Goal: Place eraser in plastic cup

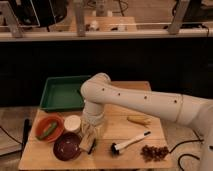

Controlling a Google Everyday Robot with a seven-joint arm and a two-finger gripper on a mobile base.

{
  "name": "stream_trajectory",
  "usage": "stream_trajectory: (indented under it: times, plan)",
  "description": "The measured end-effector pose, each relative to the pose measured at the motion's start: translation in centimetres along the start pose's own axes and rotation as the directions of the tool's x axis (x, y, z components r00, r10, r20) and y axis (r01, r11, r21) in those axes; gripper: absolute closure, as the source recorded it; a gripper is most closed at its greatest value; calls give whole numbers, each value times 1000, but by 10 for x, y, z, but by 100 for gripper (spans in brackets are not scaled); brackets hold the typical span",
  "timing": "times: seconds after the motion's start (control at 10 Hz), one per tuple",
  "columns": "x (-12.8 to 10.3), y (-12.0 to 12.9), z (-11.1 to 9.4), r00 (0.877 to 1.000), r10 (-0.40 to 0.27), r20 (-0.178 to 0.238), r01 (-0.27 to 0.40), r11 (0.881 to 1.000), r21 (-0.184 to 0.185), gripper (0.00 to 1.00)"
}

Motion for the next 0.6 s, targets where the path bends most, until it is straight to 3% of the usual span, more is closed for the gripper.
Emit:
stream_trajectory:
  times: [0.6]
  plan:
    - [4,-5,16,999,-31,19,31,999,-20,99]
